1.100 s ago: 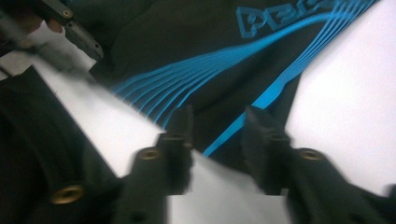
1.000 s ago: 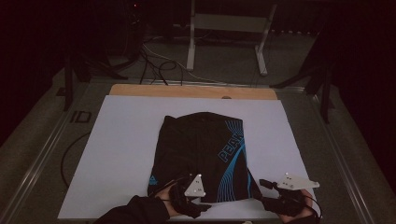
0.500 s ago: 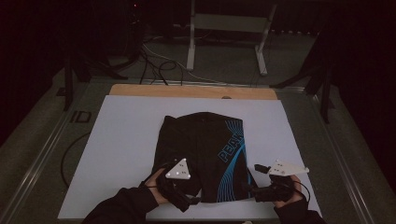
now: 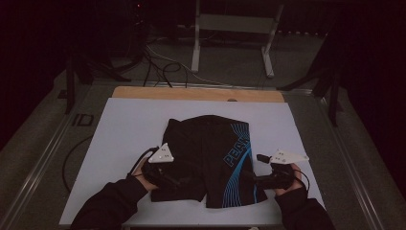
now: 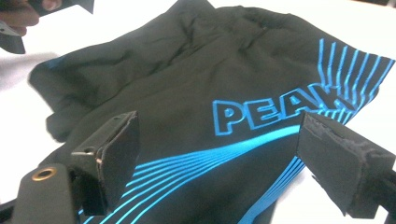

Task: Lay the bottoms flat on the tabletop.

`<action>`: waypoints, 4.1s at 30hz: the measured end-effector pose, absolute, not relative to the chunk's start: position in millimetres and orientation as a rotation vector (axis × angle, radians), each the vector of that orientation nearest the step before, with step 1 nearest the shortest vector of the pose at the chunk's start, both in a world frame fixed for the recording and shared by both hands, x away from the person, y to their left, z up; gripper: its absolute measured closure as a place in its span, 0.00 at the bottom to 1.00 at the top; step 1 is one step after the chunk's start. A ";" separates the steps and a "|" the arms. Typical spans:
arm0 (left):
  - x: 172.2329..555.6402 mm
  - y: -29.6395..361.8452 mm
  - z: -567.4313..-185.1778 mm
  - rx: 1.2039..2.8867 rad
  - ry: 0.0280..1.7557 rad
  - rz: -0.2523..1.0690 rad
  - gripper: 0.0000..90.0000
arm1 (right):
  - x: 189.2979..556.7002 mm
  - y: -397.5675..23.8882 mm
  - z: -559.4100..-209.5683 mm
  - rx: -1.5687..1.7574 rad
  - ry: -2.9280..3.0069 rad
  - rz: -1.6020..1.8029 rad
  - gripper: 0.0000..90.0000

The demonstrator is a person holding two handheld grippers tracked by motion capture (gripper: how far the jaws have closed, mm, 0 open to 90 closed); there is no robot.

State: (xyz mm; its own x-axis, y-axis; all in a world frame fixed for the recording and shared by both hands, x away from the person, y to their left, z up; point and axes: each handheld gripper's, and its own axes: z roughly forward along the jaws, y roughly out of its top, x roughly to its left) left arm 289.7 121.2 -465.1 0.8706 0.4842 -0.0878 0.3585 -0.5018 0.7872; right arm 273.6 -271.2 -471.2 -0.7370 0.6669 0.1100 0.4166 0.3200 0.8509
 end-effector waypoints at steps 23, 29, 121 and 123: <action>373.4 158.0 -482.5 2.078 0.887 0.302 0.01 | 357.4 -281.0 -479.3 1.080 2.224 1.352 0.16; 391.1 159.4 -485.4 2.059 0.924 0.310 0.01 | 374.2 -284.5 -481.9 1.102 2.193 1.357 0.15; 489.1 129.2 -511.9 2.004 1.209 0.434 0.90 | 504.4 -254.5 -512.7 1.584 2.061 0.960 0.94; 488.2 129.2 -512.6 2.004 1.212 0.443 0.89 | 504.1 -253.9 -513.5 1.600 2.057 0.964 0.95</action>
